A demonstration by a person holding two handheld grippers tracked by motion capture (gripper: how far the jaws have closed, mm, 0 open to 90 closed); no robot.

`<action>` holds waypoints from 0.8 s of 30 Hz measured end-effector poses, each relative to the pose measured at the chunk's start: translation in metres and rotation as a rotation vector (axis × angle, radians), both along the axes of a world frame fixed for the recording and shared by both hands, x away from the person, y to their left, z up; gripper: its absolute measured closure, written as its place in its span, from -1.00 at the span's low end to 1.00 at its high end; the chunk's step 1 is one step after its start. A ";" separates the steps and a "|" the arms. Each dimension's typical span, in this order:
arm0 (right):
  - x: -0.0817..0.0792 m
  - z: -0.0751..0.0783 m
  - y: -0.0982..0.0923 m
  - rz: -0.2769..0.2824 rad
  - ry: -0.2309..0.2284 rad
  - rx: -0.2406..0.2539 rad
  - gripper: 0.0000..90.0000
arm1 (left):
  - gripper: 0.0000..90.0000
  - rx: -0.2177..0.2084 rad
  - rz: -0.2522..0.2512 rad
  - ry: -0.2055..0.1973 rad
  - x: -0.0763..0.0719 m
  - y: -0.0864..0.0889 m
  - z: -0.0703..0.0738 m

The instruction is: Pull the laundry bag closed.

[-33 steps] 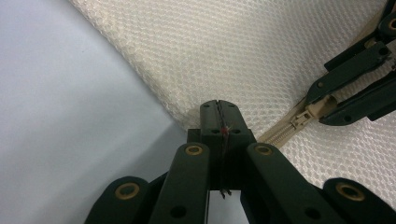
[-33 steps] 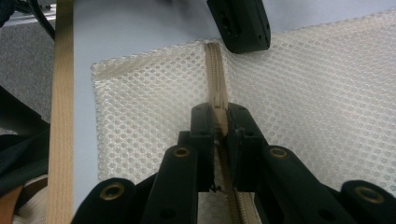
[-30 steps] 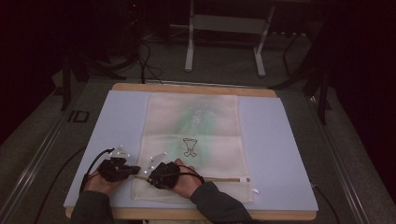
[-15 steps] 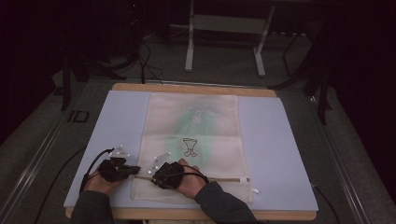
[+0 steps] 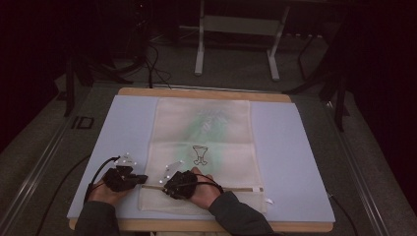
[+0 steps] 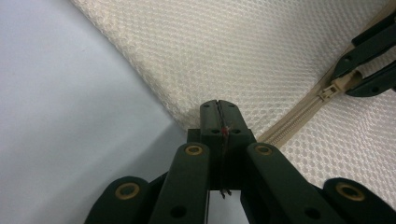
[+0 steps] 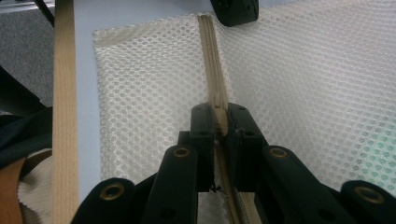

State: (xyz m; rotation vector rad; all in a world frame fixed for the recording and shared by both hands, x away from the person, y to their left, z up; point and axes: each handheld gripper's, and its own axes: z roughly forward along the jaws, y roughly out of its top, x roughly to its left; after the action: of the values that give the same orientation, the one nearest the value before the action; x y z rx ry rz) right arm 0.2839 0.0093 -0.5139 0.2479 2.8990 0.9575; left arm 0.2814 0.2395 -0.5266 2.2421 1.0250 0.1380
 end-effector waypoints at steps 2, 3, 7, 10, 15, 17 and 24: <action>0.000 0.001 -0.001 0.004 -0.005 -0.001 0.83 | 1.00 -0.001 0.000 0.000 0.000 0.000 0.000; 0.000 0.001 -0.001 0.004 -0.006 -0.002 0.83 | 0.99 0.001 0.000 0.000 0.000 0.000 0.000; -0.001 0.001 -0.003 0.002 -0.004 -0.001 0.83 | 0.99 -0.002 0.000 -0.001 0.000 0.000 0.000; -0.002 0.002 -0.005 0.001 -0.001 0.000 0.83 | 1.00 -0.005 0.001 0.000 0.000 0.000 0.000; -0.003 0.004 -0.009 0.000 -0.010 -0.008 0.83 | 1.00 -0.006 0.002 0.000 0.000 0.000 0.000; -0.003 0.005 -0.010 0.000 -0.009 -0.010 0.83 | 0.99 -0.009 0.003 0.001 0.000 0.001 0.000; -0.005 0.006 -0.014 0.004 -0.016 -0.021 0.83 | 1.00 -0.010 0.003 0.002 0.000 0.001 -0.001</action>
State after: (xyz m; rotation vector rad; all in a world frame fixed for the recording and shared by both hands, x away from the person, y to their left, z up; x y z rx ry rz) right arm 0.2793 -0.0051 -0.5082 0.2325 2.8945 0.9240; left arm 0.2816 0.2403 -0.5272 2.2323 1.0278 0.1322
